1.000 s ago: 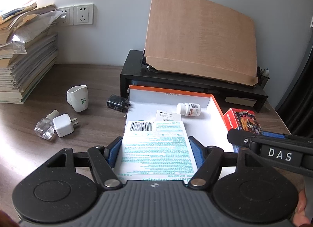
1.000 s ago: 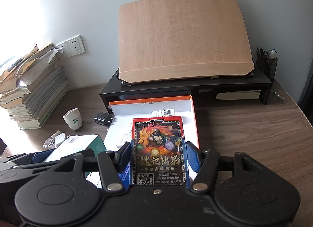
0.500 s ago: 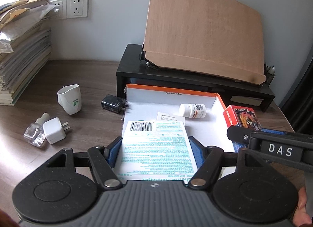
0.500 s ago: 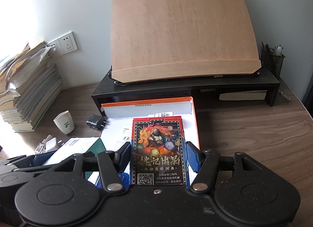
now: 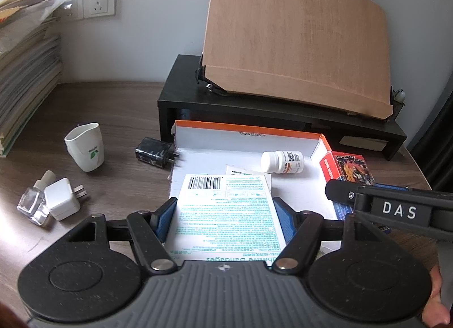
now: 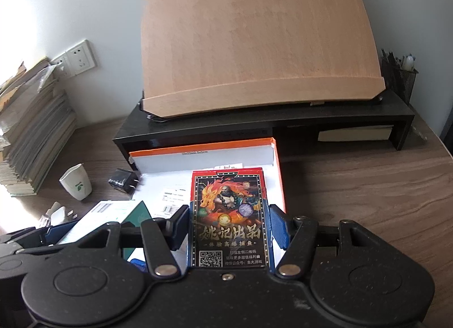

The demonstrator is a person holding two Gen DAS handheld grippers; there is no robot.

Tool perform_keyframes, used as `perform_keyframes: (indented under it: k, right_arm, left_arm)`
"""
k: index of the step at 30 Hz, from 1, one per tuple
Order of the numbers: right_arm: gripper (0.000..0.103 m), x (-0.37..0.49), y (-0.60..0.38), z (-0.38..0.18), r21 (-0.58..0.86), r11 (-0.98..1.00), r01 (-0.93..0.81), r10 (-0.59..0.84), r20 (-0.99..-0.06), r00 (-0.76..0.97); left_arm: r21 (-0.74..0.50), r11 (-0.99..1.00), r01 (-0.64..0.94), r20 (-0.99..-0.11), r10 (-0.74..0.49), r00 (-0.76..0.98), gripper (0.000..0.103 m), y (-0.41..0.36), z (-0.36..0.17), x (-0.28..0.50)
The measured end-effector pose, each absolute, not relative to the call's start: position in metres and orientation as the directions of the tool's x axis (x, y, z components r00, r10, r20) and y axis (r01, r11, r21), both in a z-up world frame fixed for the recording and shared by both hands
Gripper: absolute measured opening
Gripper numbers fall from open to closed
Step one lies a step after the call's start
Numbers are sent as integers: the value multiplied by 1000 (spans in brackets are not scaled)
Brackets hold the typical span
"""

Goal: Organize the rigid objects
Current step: 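Hold the bandage box and card deck above the white box with both tools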

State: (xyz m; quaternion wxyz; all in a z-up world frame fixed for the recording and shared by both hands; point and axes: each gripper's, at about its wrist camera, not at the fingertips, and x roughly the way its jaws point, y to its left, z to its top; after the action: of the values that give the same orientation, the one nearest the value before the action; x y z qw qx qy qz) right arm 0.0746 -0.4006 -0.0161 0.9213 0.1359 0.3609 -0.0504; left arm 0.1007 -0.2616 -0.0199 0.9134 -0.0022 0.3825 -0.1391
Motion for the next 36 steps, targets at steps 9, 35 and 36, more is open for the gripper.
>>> perform_keyframes:
  k: [9,35,36]
  right_arm:
    - [71,87,-405,-19,210,954,213,-10,-690,724]
    - [71,97,-395,-26,179,958,225,-35,-705,708]
    - [71,97,-395,-26,180,957,227,-35,-705,708]
  left_arm:
    - [-119,956,268,-713,-271,647,72,-267,-25,112]
    - [-111,947,302,-717,-287,635,72,-271,-32,120]
    - [-111,946,304,-716,-288,635,72,-272,-31,120]
